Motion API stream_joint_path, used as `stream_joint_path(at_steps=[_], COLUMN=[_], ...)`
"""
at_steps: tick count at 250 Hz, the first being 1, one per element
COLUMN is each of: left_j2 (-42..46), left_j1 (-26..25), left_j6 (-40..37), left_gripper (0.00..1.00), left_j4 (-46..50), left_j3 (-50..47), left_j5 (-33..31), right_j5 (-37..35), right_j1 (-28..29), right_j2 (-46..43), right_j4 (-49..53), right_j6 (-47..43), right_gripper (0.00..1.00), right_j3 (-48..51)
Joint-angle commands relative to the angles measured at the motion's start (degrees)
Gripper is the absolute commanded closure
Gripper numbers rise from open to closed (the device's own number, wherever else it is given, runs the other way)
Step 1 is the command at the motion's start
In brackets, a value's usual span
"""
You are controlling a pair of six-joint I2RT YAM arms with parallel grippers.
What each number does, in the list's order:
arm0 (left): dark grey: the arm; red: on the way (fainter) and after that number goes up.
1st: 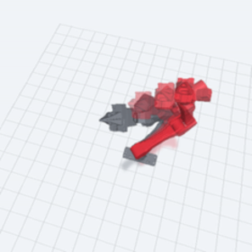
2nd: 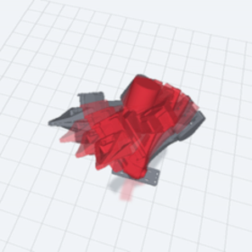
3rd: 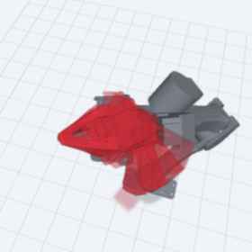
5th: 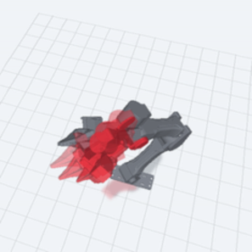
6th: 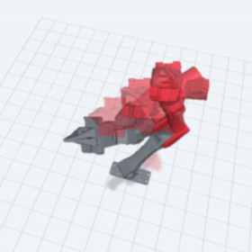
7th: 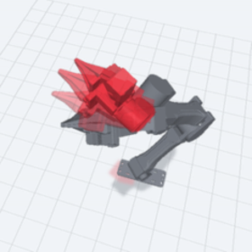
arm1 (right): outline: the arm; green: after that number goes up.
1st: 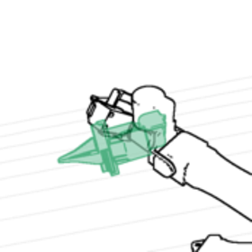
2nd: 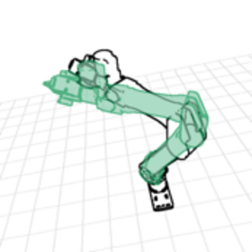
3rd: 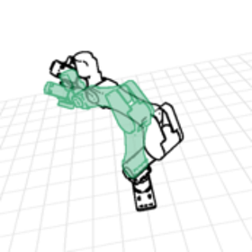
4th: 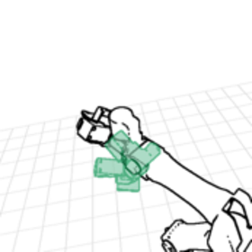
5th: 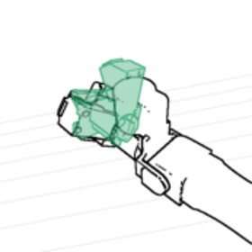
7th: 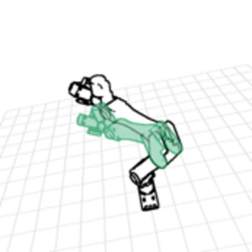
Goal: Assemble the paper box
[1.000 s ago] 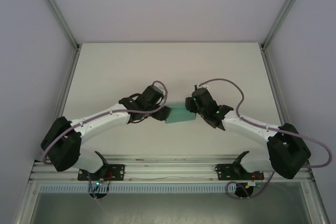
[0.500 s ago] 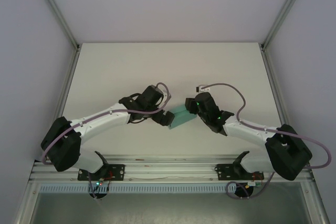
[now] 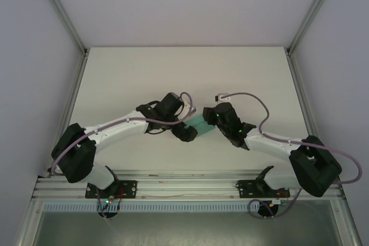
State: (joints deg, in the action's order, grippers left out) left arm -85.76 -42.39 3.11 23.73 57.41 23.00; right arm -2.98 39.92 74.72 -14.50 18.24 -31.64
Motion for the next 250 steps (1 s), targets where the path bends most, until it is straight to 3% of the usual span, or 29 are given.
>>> stream_joint_path(at_steps=[1, 58, 107, 136, 163, 205, 250], left_j2=[1.49, 6.03, 5.21, 4.07, 3.52, 3.84, 3.14], left_j1=[-0.23, 1.5, 5.94, 6.84, 7.06, 7.34, 7.33], left_j6=[0.81, 13.38, 17.14, 19.0, 21.34, 21.26, 19.08], left_gripper=[0.0, 0.0, 0.0, 0.06, 0.17, 0.28, 0.58], left_j4=[-0.87, -1.25, -4.96, -8.62, -14.39, -20.52, -28.21], left_j3=[2.53, 1.28, -3.74, -7.11, -11.67, -17.44, -23.55], left_j5=[1.03, -10.66, -2.82, 1.77, 6.7, 7.48, 7.69], right_j5=[1.14, 1.23, 0.63, 0.61, 1.31, 2.56, 7.48], right_j1=[0.38, 0.34, 0.33, 0.4, 0.33, 0.26, -0.19], right_j2=[2.73, 2.36, 1.86, 1.66, 1.74, 2.44, 2.72], right_j4=[11.69, 11.78, 12.04, 10.94, 10.08, 5.86, 0.45], right_j6=[-0.2, -0.05, -0.13, 0.58, 0.75, 0.42, -0.57], right_gripper=[0.6, 0.61, 0.61, 0.6, 0.6, 0.63, 0.71], right_j3=[3.9, 3.96, 4.16, 5.12, 5.59, 7.41, 10.02])
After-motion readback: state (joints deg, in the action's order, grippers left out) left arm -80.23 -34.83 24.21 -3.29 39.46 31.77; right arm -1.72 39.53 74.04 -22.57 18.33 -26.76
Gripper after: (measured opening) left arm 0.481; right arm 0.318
